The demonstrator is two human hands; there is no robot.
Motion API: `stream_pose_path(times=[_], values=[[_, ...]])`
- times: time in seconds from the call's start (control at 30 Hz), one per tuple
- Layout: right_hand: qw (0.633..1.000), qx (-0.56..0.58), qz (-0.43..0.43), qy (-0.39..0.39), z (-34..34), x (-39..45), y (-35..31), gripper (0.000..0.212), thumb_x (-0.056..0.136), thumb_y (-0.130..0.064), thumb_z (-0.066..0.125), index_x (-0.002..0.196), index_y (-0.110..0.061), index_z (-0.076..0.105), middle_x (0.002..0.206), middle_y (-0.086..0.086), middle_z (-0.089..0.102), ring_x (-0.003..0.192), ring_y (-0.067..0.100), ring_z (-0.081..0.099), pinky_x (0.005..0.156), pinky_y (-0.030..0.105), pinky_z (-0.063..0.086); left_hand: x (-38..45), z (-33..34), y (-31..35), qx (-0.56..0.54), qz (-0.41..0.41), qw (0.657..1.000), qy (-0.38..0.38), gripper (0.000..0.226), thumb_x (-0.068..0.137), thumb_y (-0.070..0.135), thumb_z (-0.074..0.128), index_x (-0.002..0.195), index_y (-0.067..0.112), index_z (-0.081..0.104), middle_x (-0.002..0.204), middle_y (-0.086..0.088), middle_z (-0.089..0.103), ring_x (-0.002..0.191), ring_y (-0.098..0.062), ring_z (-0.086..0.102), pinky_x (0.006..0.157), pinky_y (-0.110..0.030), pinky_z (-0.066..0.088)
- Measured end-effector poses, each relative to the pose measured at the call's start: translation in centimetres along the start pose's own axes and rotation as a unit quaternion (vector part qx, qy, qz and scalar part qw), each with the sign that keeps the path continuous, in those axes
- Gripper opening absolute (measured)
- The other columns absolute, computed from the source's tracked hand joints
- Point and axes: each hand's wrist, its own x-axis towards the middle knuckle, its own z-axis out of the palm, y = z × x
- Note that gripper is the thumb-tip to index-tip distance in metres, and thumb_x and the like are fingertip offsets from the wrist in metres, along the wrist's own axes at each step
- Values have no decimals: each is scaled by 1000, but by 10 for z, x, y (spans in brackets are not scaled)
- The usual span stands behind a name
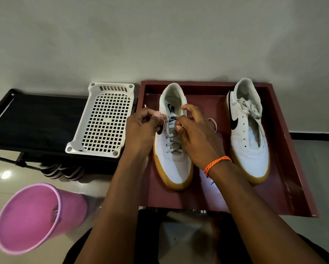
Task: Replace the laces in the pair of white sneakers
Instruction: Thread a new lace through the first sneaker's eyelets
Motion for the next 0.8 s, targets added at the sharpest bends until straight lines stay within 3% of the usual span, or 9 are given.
stream_pose_path(times=[0.07,0.2,0.23,0.3,0.4,0.47,0.57,0.7,0.8], values=[[1000,-3,-1,-1,-1,0,-1,12,106,-21,52,99,-20,61,158,-6,38,112,23,59,87,46,54,-4,0,7,-89,-10,996,-10,16,106,11,62,94,4,71,100,-10,80,95,-24,75,91,-38,60],[1000,6,4,-6,-1,-1,-1,12,107,-20,52,98,-20,61,158,-8,38,113,23,59,90,40,48,-3,-3,13,-218,-26,976,-8,17,107,12,59,91,12,64,92,-10,73,87,-25,69,84,-33,62],[1000,7,4,-6,0,-1,-1,12,106,-20,52,98,-21,60,158,-8,37,113,22,59,90,40,48,-2,-3,12,-190,-28,981,8,15,107,12,59,93,14,63,88,-7,71,84,-23,66,78,-32,61],[1000,9,4,-4,1,-1,0,12,106,-20,52,97,-22,60,158,-9,37,113,23,59,91,40,48,3,-5,3,-17,-2,999,39,5,104,23,63,102,18,62,88,-2,71,81,-19,65,74,-35,58],[1000,25,4,-5,5,1,3,10,103,-18,54,96,-22,59,157,-9,37,112,25,60,92,46,51,2,-4,-16,310,59,949,-2,24,99,50,67,93,27,69,88,7,70,84,-14,67,75,-37,54],[999,34,-1,-6,5,1,4,11,103,-17,55,94,-22,58,156,-9,37,109,24,61,89,50,53,0,1,-20,358,79,930,-26,29,99,49,69,83,24,70,86,7,69,85,-17,69,73,-38,54],[1000,28,-3,-6,5,1,3,11,103,-16,56,94,-22,58,156,-10,36,109,22,60,86,49,55,2,1,-21,320,100,942,-21,26,101,36,70,80,22,70,84,8,71,89,-18,70,70,-34,48],[1000,20,-7,-2,5,1,2,11,104,-18,54,96,-22,59,157,-10,36,112,24,59,86,49,54,4,-4,-13,193,84,978,-12,26,101,29,70,78,19,74,74,3,73,69,-12,66,68,-38,52],[1000,8,-4,-10,5,1,3,11,104,-15,54,98,-22,59,158,-10,35,113,24,58,87,49,55,0,-3,-3,57,53,997,-11,22,103,21,69,85,13,78,82,-6,78,81,-30,73,80,-48,59]])
